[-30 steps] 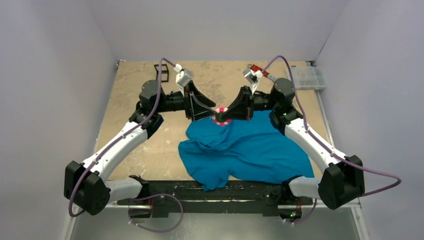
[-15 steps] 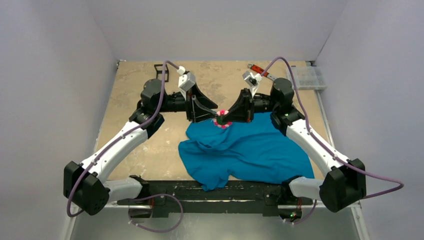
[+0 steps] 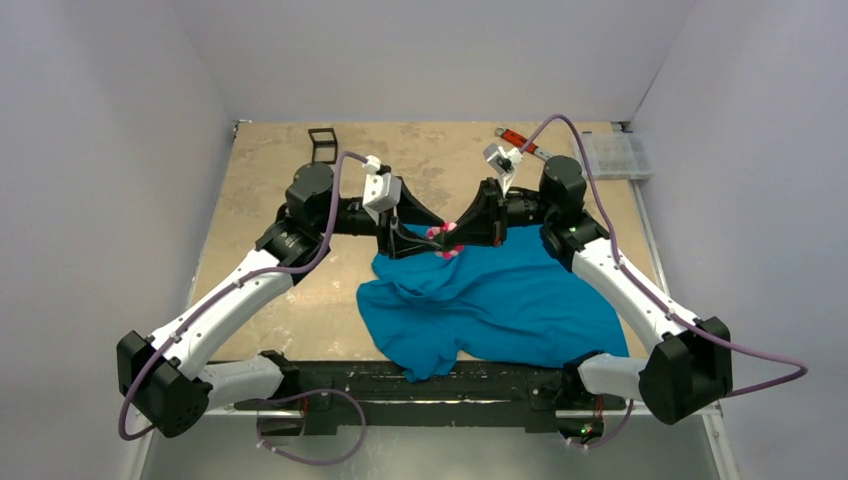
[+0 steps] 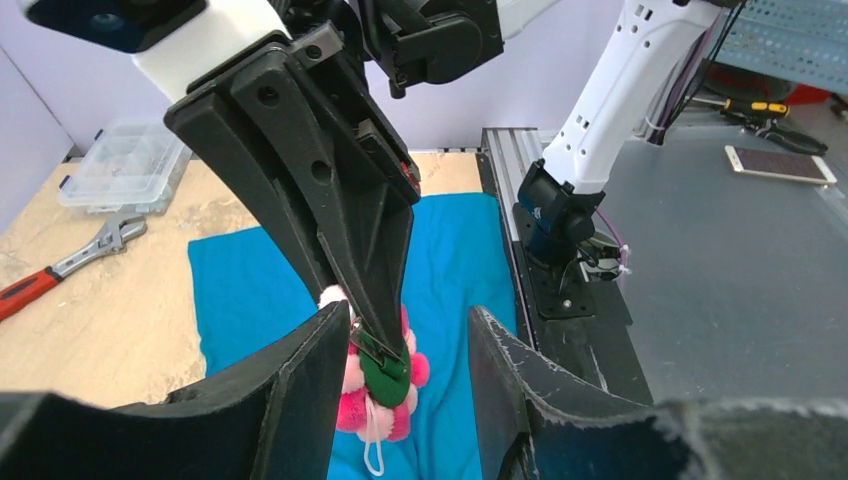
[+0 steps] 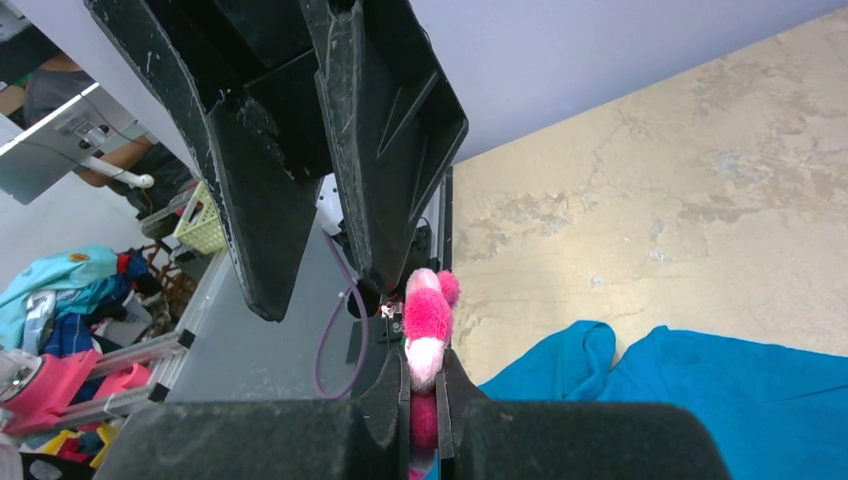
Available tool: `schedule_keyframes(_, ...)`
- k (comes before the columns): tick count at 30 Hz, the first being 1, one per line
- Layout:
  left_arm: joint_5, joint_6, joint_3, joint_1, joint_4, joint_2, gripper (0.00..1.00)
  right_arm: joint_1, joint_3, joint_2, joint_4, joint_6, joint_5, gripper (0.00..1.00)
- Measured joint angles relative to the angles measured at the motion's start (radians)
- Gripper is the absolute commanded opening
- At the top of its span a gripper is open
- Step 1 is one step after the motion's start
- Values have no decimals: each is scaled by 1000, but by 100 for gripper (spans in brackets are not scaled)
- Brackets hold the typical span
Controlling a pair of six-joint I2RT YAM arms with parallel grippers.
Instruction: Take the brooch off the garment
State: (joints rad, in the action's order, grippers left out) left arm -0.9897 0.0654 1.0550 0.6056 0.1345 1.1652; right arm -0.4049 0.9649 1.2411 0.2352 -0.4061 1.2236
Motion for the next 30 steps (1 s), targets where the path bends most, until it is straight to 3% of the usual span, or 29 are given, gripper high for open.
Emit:
schedule_keyframes(12,-3,-88,9,12,-105,3,39,-3,6,2,-3,0,2,0)
schedule_keyframes(17,2,-100,10,12,-126,0,47,-3,6,3,-5,6,-2,0)
schedule_keyframes(24,29,45,10,-73,-68,-31,56,-3,24,2,-22,62,-24,0)
schedule_keyframes(30,33,10,11,-112,-113,-33,58,-8,37,-1,-32,106,-36,0)
